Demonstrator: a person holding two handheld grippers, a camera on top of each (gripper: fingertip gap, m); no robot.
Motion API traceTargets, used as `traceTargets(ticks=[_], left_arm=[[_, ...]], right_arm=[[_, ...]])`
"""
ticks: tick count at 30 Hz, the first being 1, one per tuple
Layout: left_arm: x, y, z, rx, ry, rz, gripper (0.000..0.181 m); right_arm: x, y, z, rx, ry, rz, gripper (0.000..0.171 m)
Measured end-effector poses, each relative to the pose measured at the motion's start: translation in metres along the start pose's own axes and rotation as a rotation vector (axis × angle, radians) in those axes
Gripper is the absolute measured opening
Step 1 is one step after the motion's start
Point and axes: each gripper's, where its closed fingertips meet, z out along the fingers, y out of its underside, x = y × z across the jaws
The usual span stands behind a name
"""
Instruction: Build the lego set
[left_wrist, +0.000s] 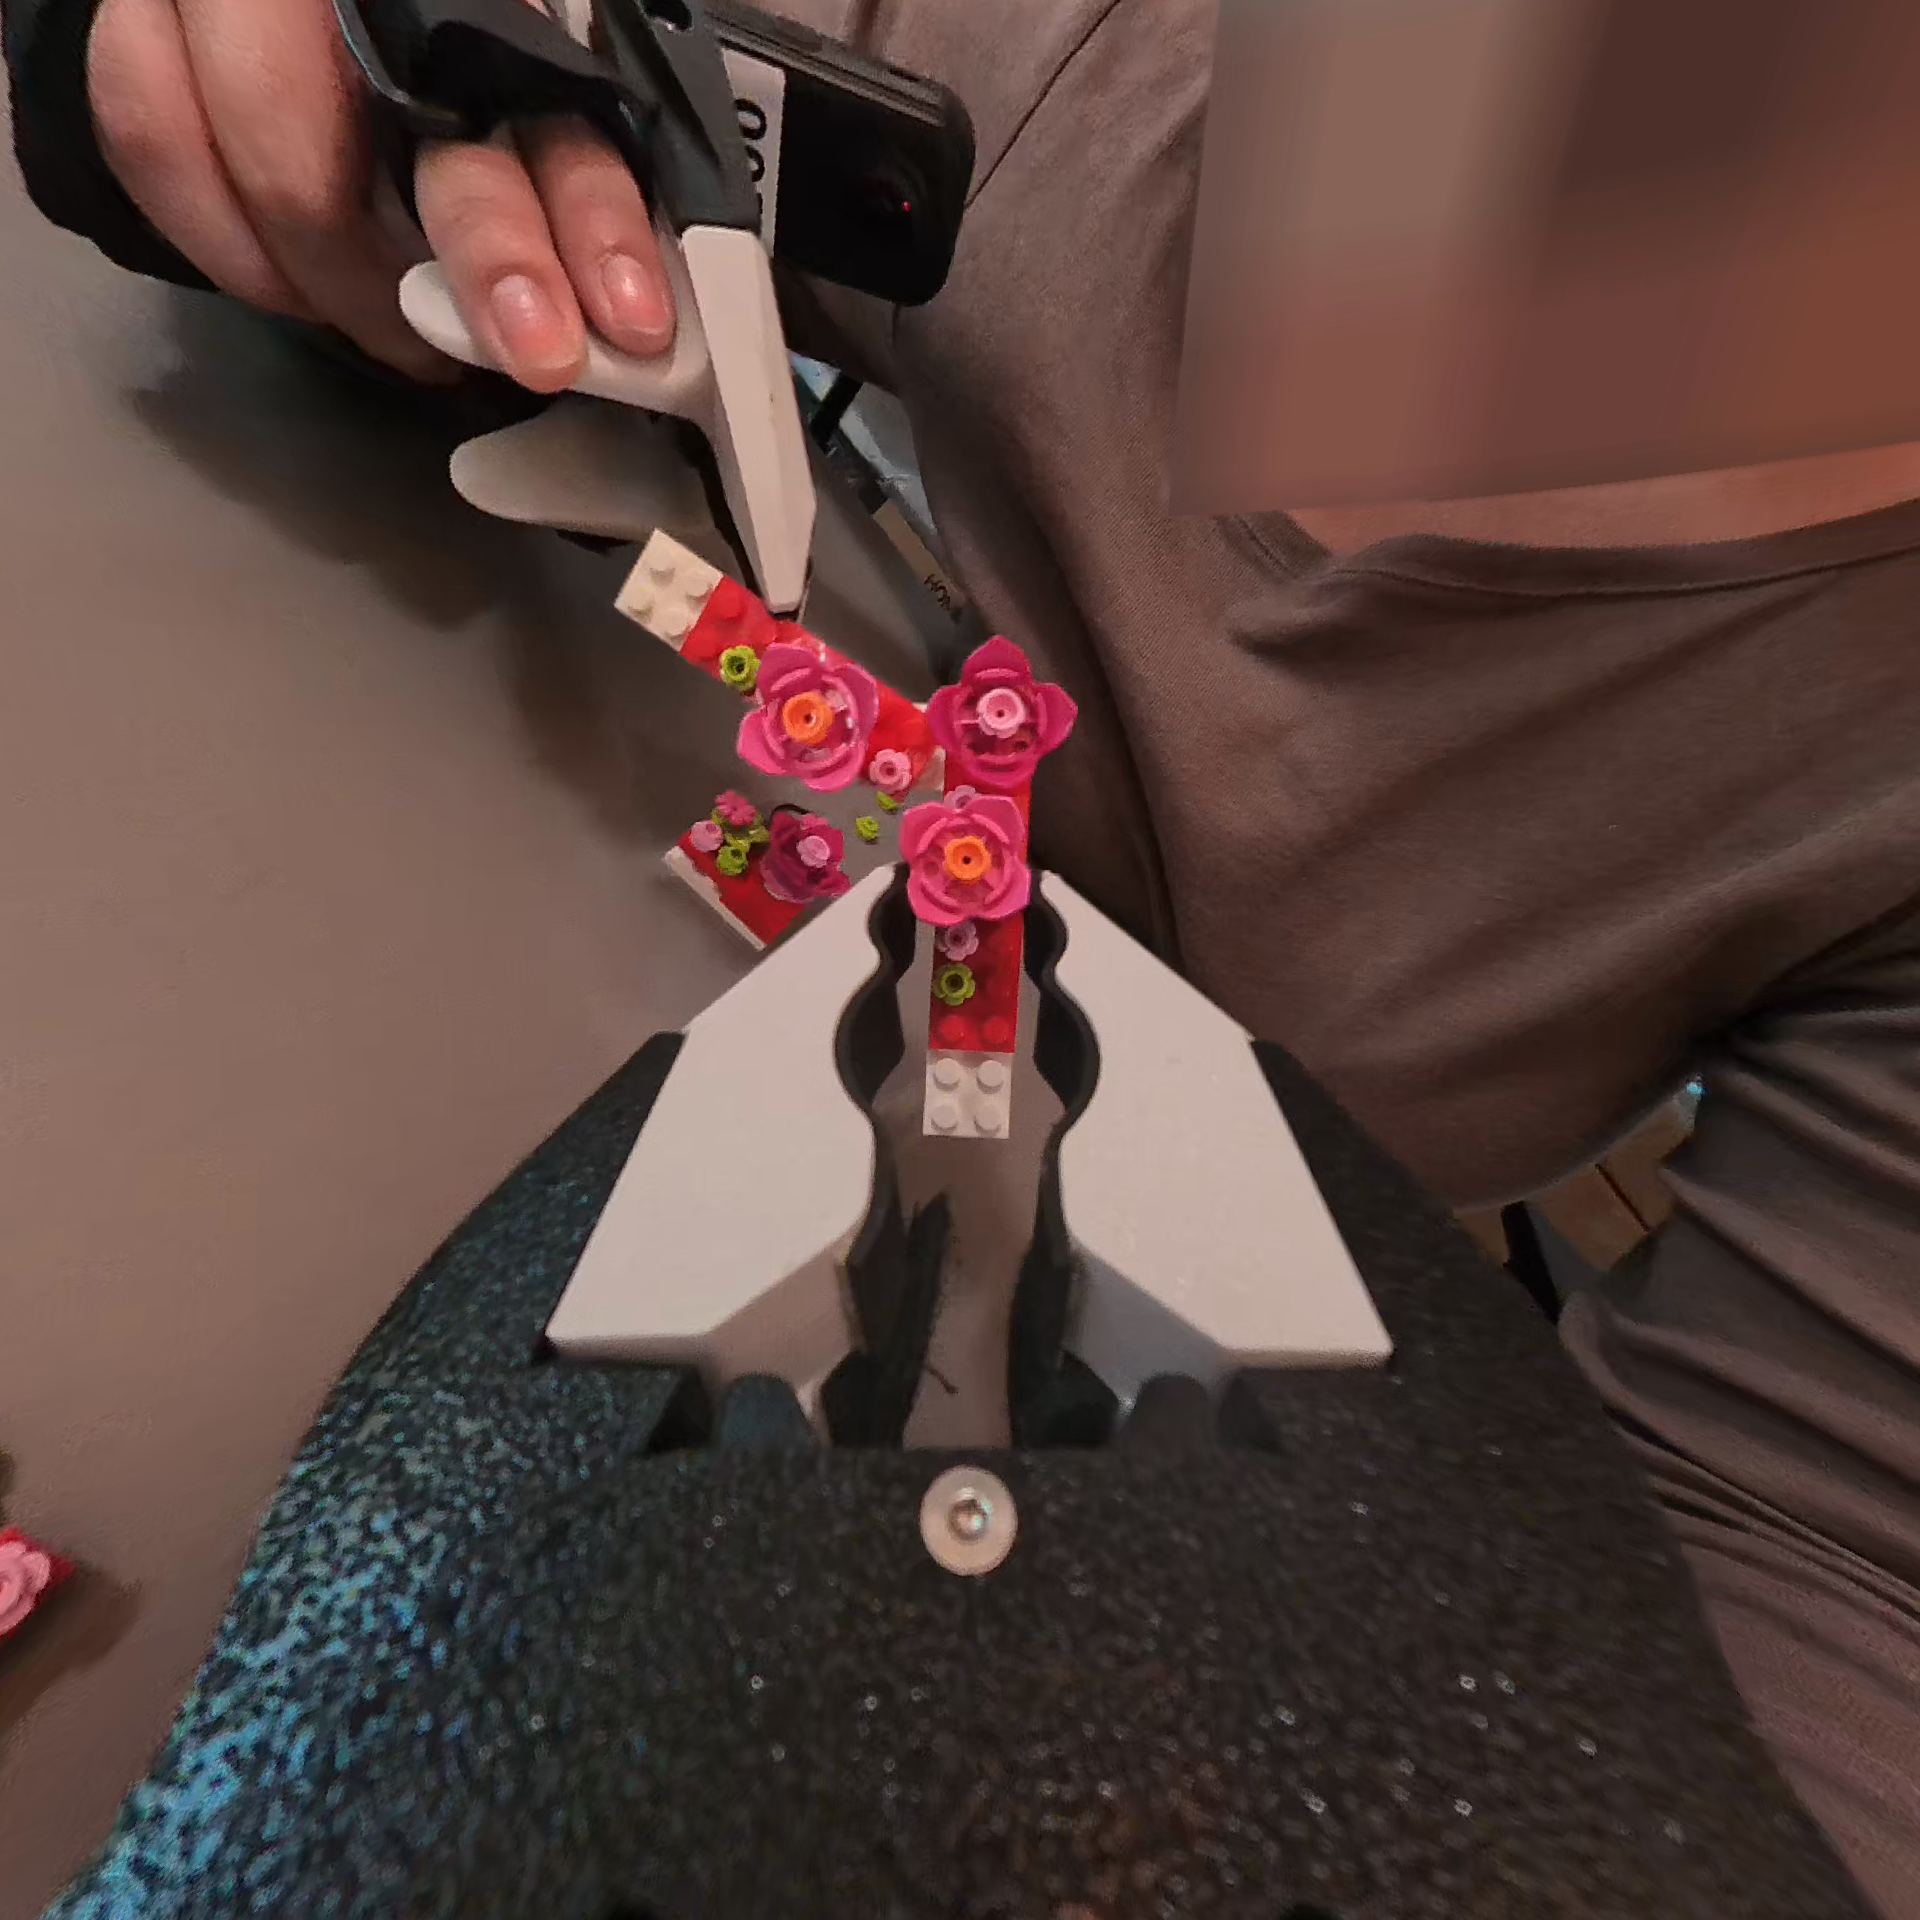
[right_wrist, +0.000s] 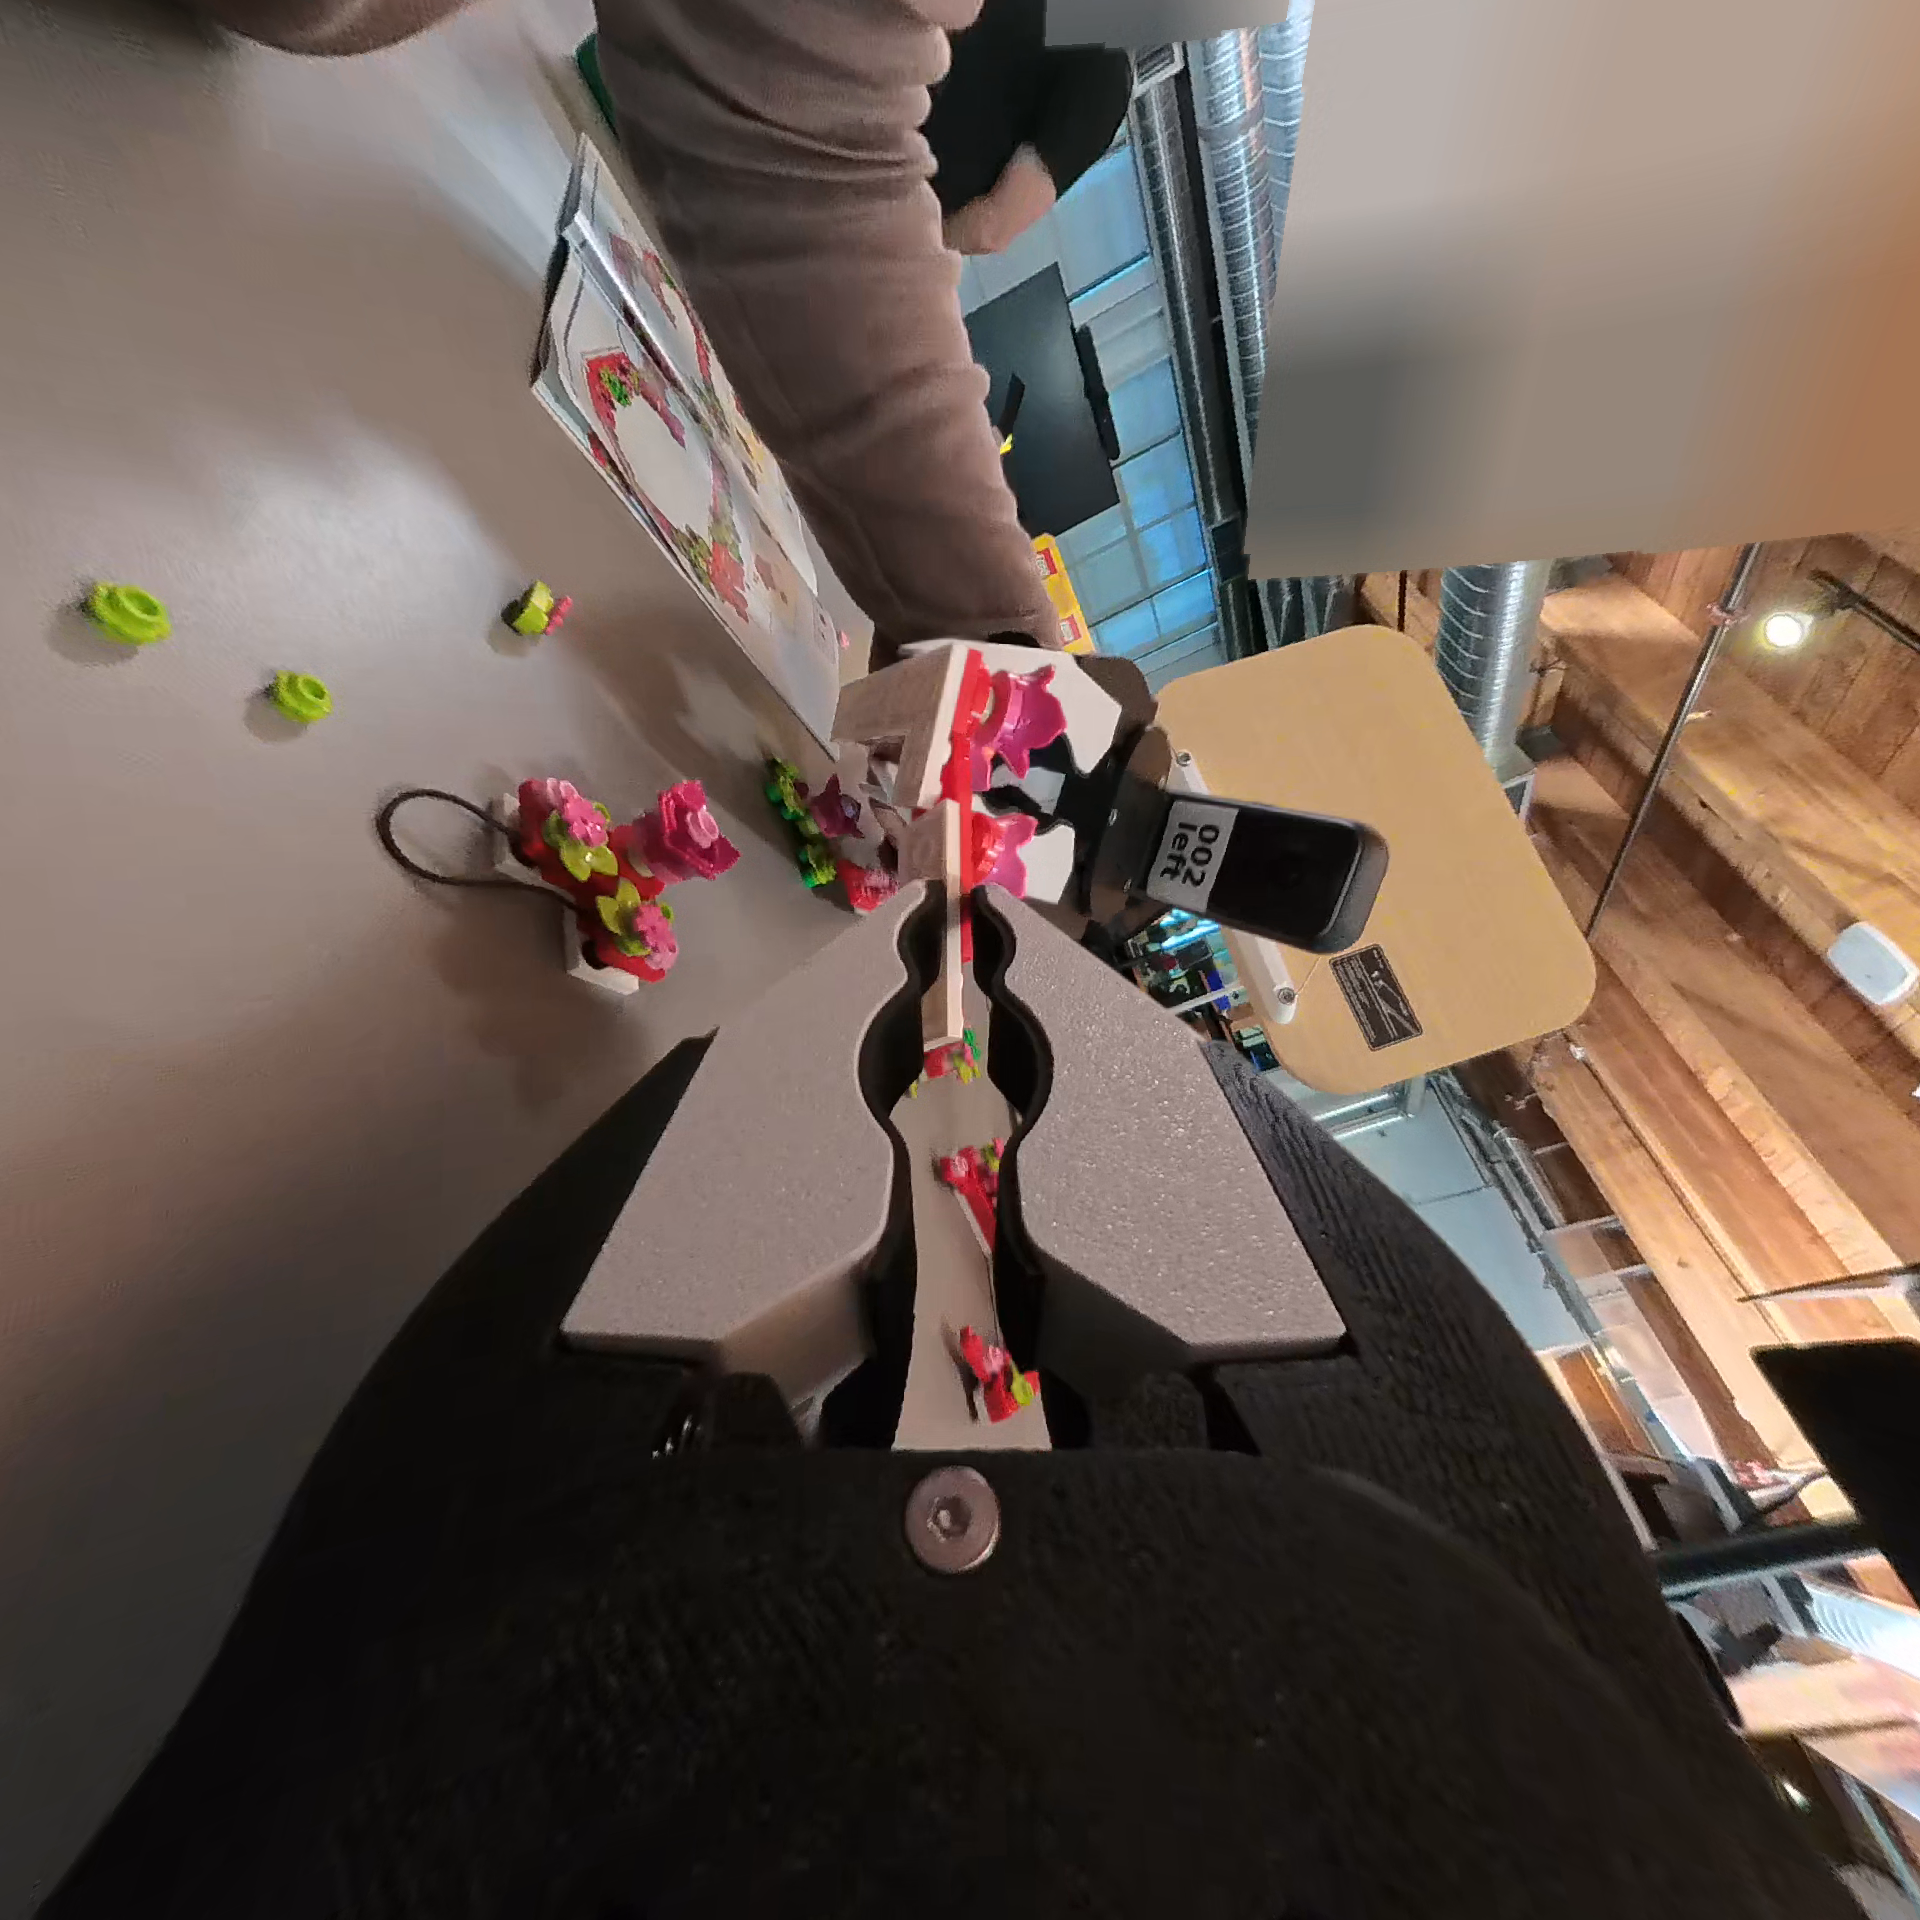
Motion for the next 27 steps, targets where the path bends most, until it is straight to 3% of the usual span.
traceTargets(ticks=[7,11,20,27], left_arm=[[0.005,-0.001,-0.005,0.028,-0.027,-0.011,0.018],[0.023,0.000,-0.015,0.060,-0.127,0.026,0.018],[0.084,0.015,-0.018,0.156,-0.446,0.164,0.018],[0.115,0.027,-0.009,0.241,-0.536,0.199,0.019]], right_arm=[[0.003,0.011,0.000,-0.044,-0.007,0.093,0.003],[-0.011,0.029,0.005,-0.172,-0.139,0.150,0.003],[-0.036,0.056,0.003,-0.360,-0.267,-0.304,0.004],[-0.046,0.062,-0.005,-0.447,-0.398,-0.285,0.009]])
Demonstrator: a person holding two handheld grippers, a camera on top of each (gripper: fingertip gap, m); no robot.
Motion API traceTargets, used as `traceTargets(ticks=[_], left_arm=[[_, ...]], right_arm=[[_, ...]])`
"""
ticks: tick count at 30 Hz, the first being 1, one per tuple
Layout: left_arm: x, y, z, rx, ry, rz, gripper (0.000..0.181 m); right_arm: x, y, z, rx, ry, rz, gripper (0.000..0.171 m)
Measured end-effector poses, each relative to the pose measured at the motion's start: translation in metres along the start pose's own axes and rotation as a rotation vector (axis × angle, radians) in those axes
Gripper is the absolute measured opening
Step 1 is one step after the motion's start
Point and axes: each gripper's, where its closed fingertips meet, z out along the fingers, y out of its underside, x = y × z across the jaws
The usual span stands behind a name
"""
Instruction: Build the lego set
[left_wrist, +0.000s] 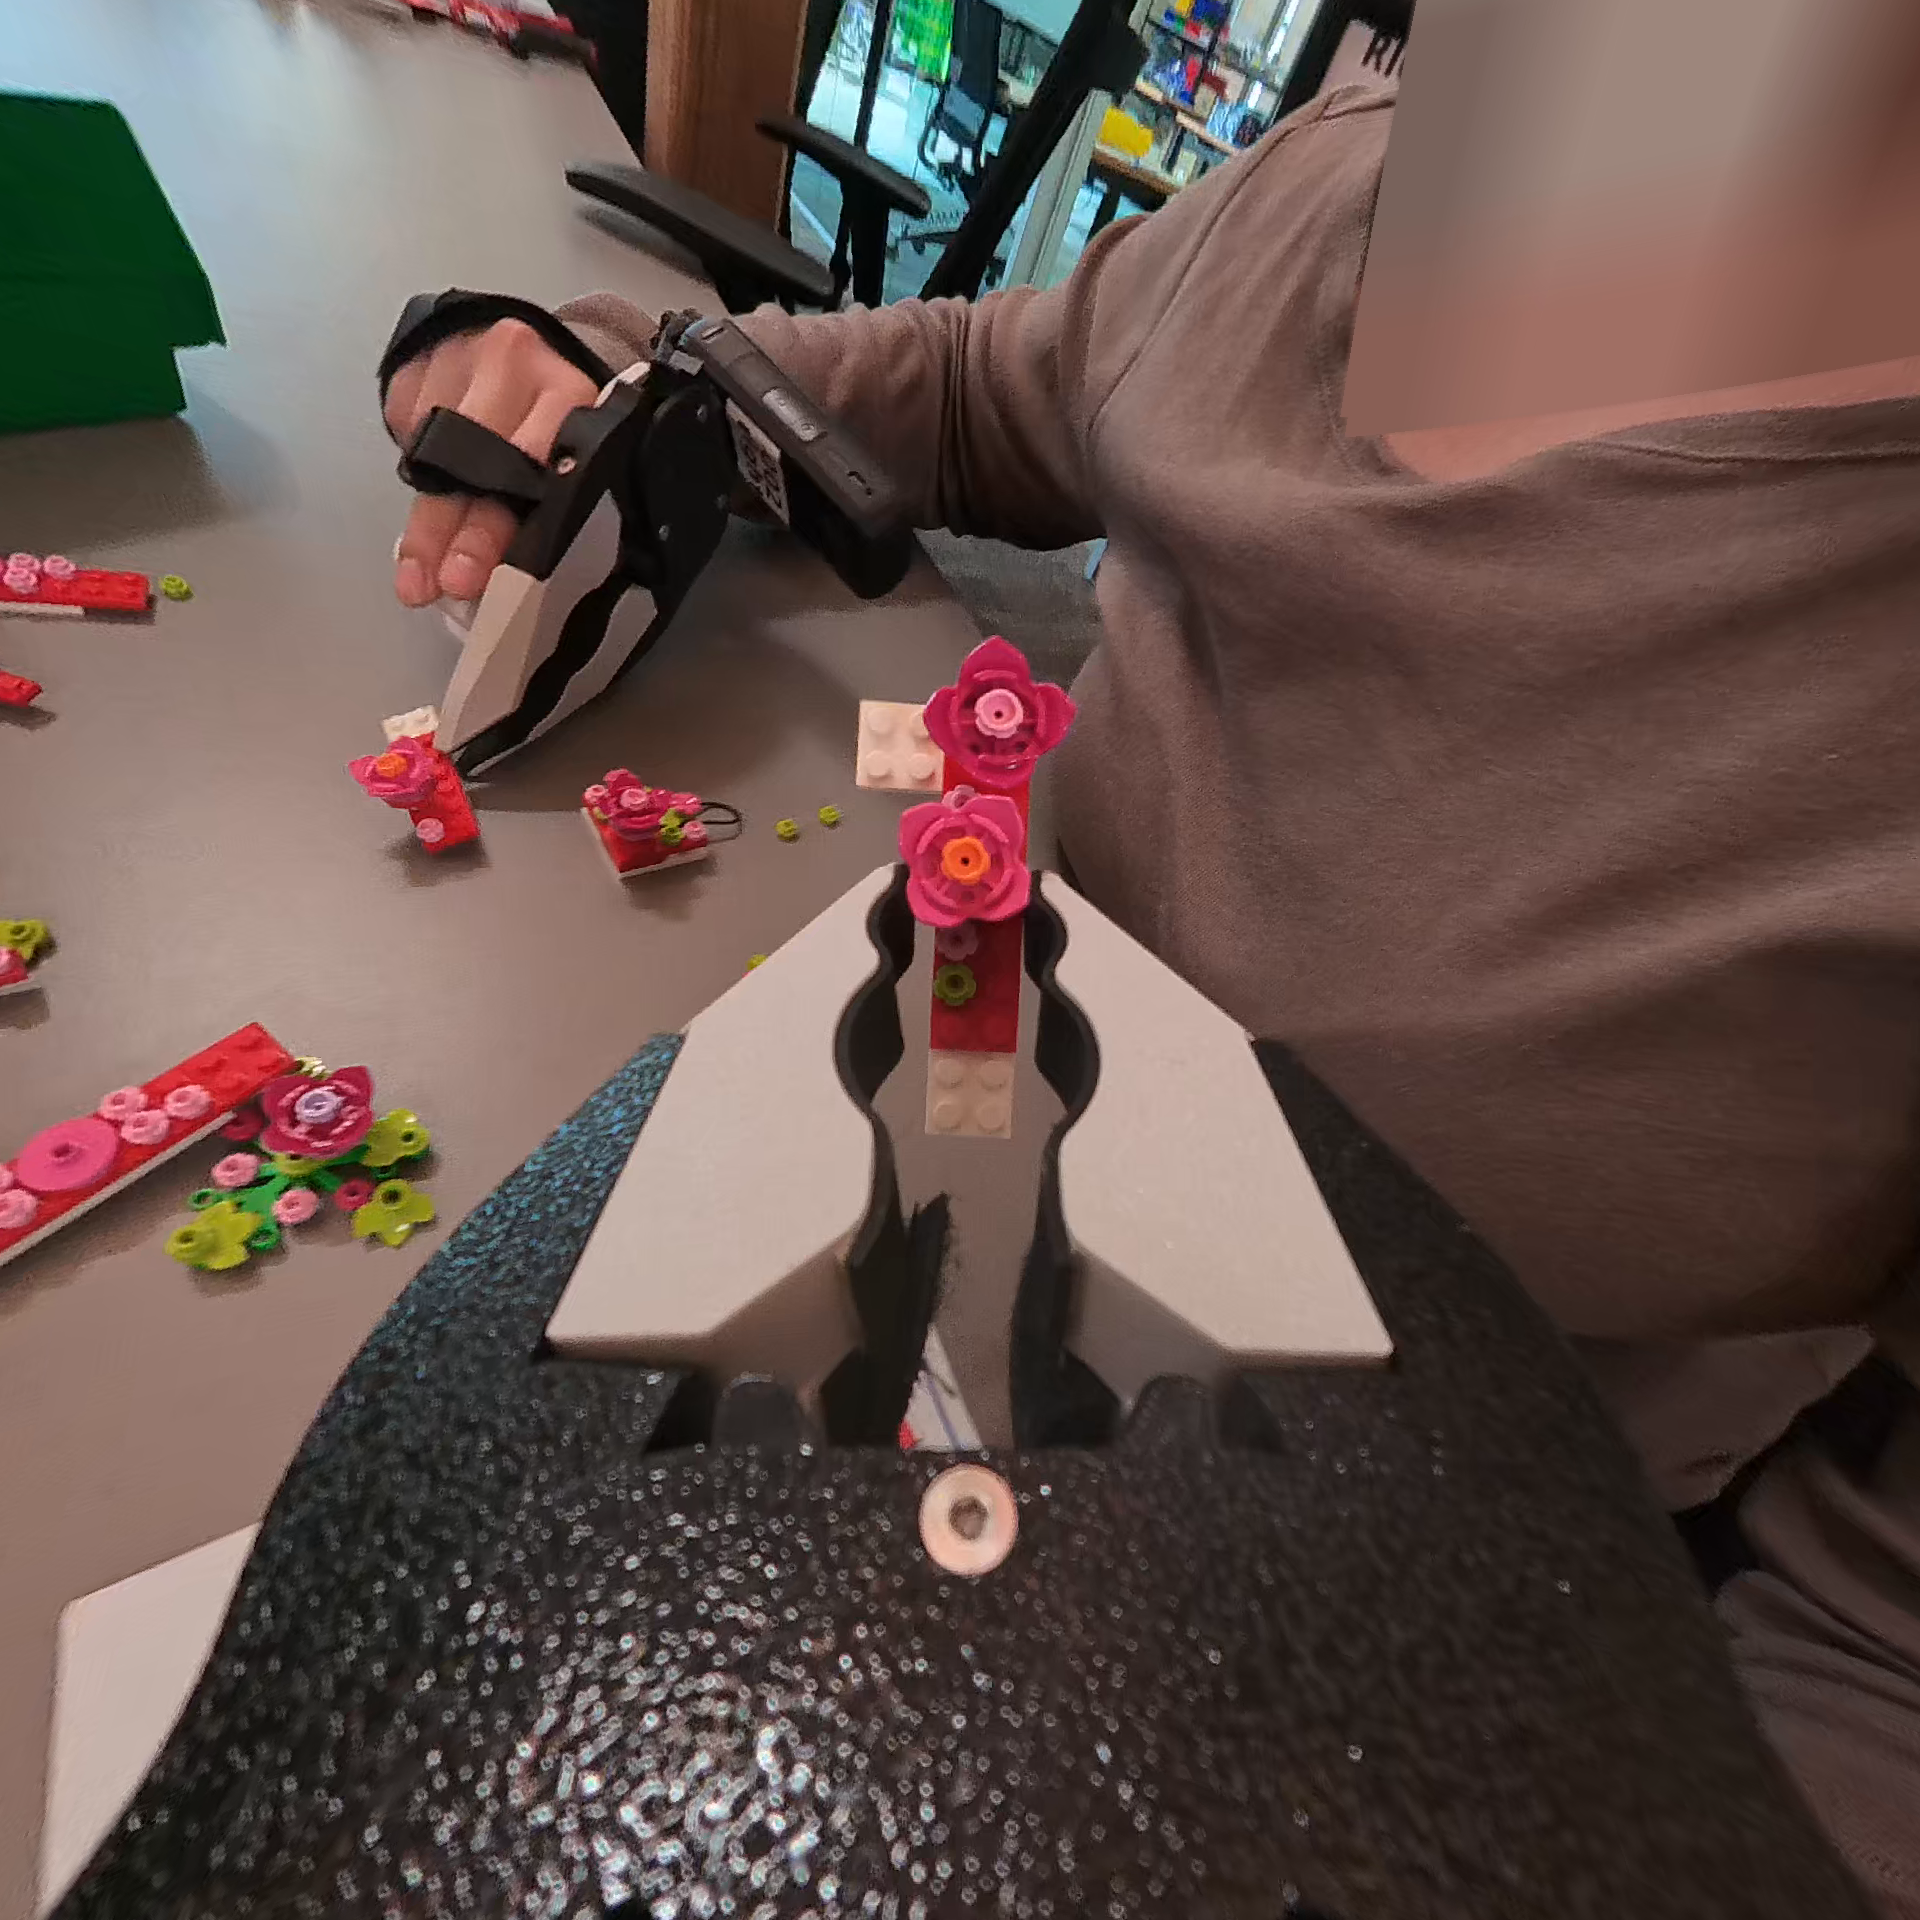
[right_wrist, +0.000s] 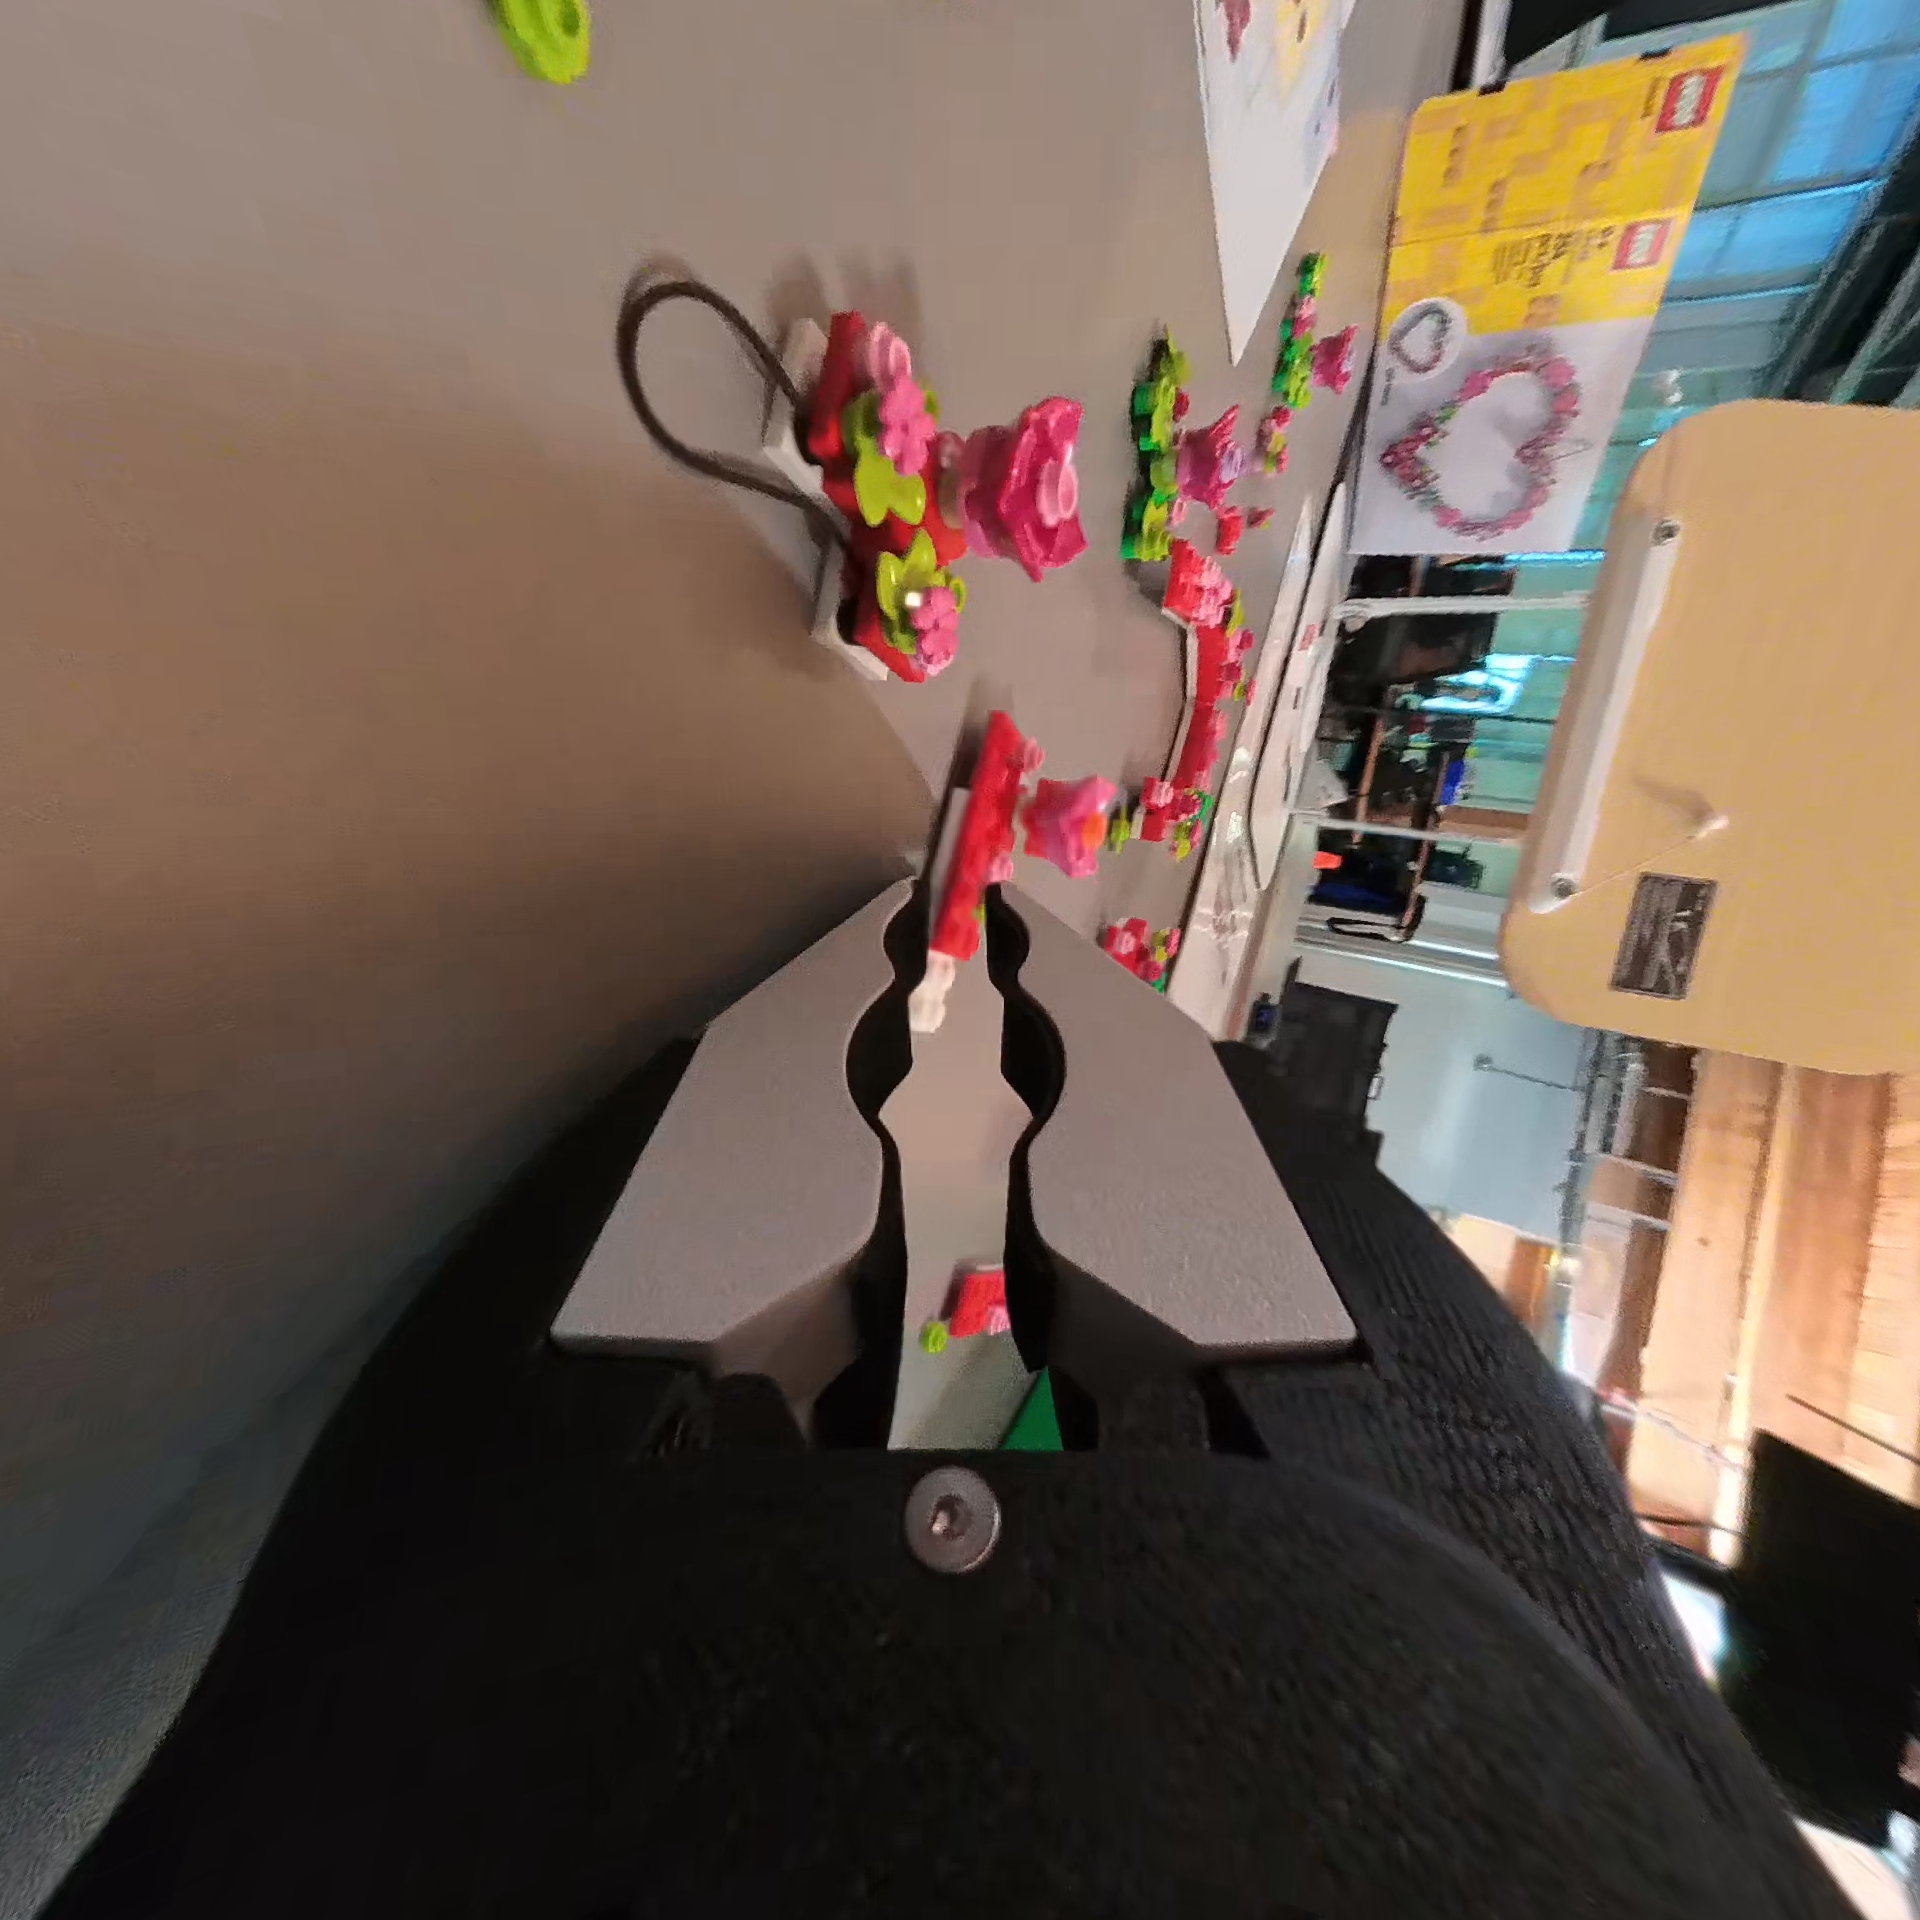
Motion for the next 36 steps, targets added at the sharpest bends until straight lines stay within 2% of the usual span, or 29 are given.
traceTargets(ticks=[2,4,7,11,14,17,20,23,25,27,29,32,36], left_arm=[[0.006,0.000,0.001,0.021,-0.003,0.011,0.019],[0.011,0.000,0.001,0.044,-0.001,0.020,0.018],[0.016,-0.002,0.003,0.089,0.011,0.024,0.018],[0.027,-0.004,0.012,0.121,0.075,0.008,0.018],[0.036,-0.005,0.021,0.110,0.130,-0.005,0.018],[0.047,-0.004,0.027,0.086,0.171,-0.010,0.019],[0.055,-0.002,0.030,0.069,0.180,0.001,0.019],[0.059,-0.005,0.029,0.089,0.162,0.018,0.018],[0.054,-0.014,0.026,0.145,0.080,0.030,0.020],[0.041,-0.026,0.018,0.200,-0.087,0.066,0.052],[0.027,-0.037,0.005,0.223,-0.375,0.246,0.070],[0.037,-0.051,0.001,0.190,-0.701,0.610,0.066],[0.025,-0.035,0.014,-0.067,-0.906,0.794,0.059]], right_arm=[[0.000,0.003,-0.005,-0.025,-0.039,0.038,0.017],[0.002,0.008,-0.015,-0.055,-0.080,0.102,0.032],[0.023,-0.003,-0.033,-0.043,-0.043,0.246,0.035],[0.091,-0.112,-0.055,0.280,0.077,0.423,0.035],[0.117,-0.176,-0.066,0.432,0.103,0.368,0.035],[0.120,-0.201,-0.064,0.464,0.067,0.316,0.025],[0.121,-0.208,-0.064,0.470,0.049,0.299,0.009],[0.123,-0.210,-0.065,0.455,0.047,0.301,0.005],[0.129,-0.204,-0.064,0.420,0.078,0.327,0.005],[0.136,-0.195,-0.062,0.371,0.116,0.367,0.004],[0.139,-0.184,-0.057,0.302,0.137,0.410,0.005],[0.140,-0.179,-0.050,0.252,0.134,0.464,0.004],[0.140,-0.179,-0.042,0.231,0.118,0.492,0.005]])
